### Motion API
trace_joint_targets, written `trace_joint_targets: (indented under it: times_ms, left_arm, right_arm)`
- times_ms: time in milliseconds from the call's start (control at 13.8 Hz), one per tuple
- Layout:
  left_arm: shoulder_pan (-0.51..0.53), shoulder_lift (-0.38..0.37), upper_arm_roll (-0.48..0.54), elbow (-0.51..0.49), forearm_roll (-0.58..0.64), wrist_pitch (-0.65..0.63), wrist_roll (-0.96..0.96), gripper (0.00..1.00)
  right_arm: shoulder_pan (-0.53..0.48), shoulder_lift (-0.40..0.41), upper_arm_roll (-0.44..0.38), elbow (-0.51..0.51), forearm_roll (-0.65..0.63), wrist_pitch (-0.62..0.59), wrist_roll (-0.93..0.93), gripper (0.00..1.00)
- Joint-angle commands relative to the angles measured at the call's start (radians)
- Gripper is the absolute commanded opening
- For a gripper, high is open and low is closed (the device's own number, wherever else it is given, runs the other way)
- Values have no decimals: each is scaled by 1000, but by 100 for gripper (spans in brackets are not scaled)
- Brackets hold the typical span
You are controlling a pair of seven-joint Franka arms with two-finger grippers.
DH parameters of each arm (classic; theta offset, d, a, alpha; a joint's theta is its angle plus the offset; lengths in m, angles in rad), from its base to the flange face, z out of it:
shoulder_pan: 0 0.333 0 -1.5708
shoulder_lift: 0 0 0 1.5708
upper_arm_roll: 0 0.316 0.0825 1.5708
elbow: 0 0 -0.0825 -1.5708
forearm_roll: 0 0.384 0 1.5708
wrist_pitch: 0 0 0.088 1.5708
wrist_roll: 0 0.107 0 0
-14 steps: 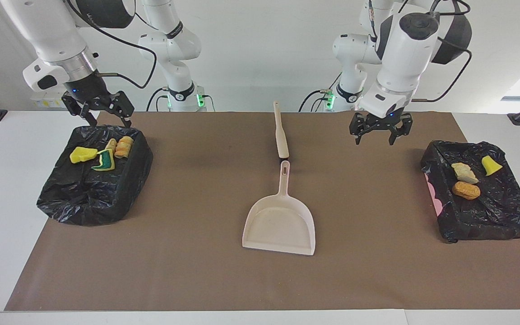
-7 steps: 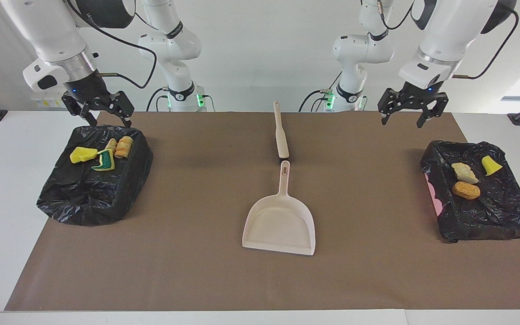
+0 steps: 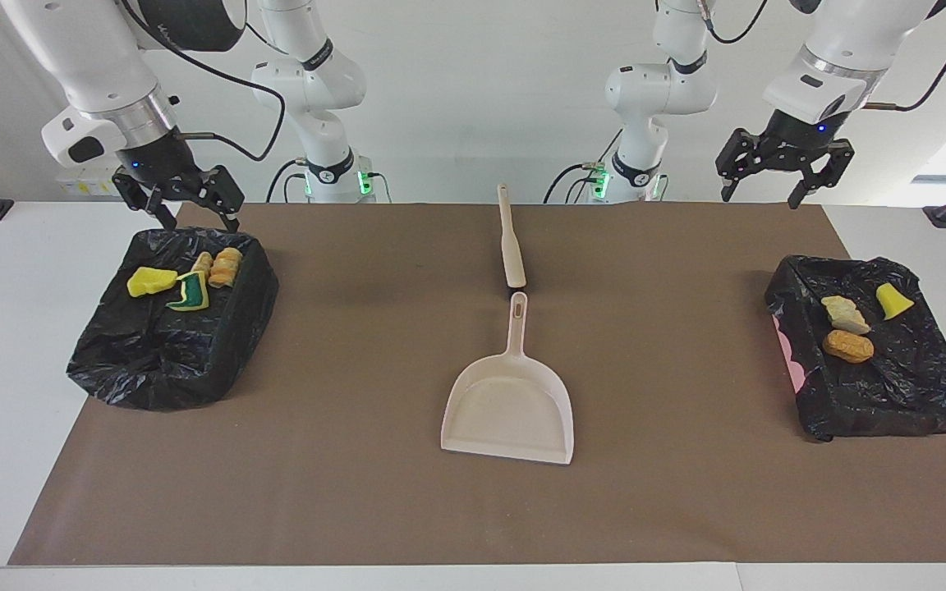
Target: Sweep and dump trash in bin
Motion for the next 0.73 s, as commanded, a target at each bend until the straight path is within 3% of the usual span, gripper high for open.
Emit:
trace_joint_targets:
  times_ms: [0,653]
  left_arm:
    - [9,-1,-2,7,-9,-25,2,100]
    - [7,-18,21,-22,-9,-25,2,100]
  right_arm:
    - [-3,-2,4,0,5,13,14,100]
    - [-3,-2,2,0,5,13,14,100]
